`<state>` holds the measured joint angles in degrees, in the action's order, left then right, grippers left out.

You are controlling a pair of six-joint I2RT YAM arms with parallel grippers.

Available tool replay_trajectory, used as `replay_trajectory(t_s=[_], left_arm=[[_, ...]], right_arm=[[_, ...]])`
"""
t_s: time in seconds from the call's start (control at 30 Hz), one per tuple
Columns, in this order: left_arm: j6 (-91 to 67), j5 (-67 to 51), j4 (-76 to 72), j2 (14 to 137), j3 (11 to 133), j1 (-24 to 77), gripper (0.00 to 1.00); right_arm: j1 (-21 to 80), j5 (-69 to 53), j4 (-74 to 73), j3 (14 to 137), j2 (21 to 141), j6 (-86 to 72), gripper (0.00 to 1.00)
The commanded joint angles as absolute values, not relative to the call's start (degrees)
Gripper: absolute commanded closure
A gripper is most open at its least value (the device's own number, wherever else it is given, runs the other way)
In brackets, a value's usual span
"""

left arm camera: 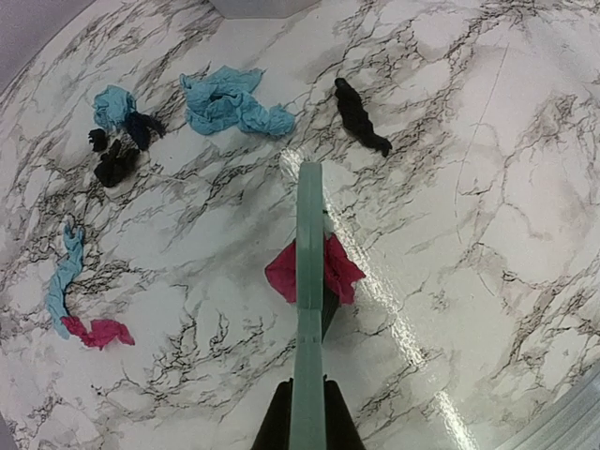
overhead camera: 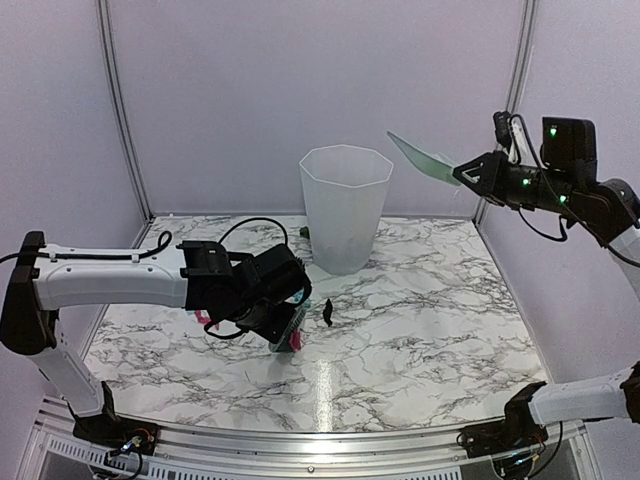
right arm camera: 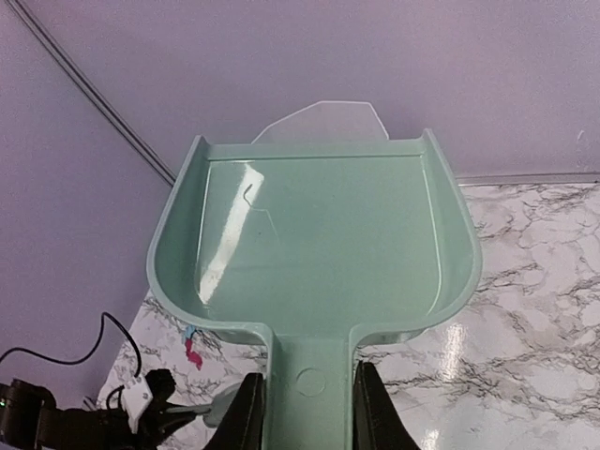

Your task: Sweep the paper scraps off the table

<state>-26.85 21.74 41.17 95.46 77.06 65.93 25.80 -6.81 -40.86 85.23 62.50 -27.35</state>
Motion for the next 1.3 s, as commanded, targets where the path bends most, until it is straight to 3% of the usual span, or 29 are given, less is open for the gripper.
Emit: replay_trajectory(t_s=[0.0,0.23,0.5,0.8,1.27], left_arm=[[-29.5,25.6,47.9,94.3,76.7,64.7,1.00],[-30.3,26.9,49.8,95.7,79.4,61.3,1.00],[-28.1,27.0,51.0,99.2,84.6,57.2,1.00],[-22.7,25.9,51.0,104.6,91.5,53.4,1.00],[-14.1,19.2,51.0,113.3,101.0,48.2,1.00]], right_arm=[[25.4,-7.4,-46.8,84.1,57.1,-18.1,1.00],[26.8,-17.6,-51.6,76.7,53.1,-19.9,1.00],[37.1,-14.4,-53.2,66.8,52.6,-22.1,1.00],[43.7,-6.6,-41.4,53.7,57.9,-20.6,1.00],[47.4,-3.5,-35.5,55.2,73.5,-6.8,1.00]])
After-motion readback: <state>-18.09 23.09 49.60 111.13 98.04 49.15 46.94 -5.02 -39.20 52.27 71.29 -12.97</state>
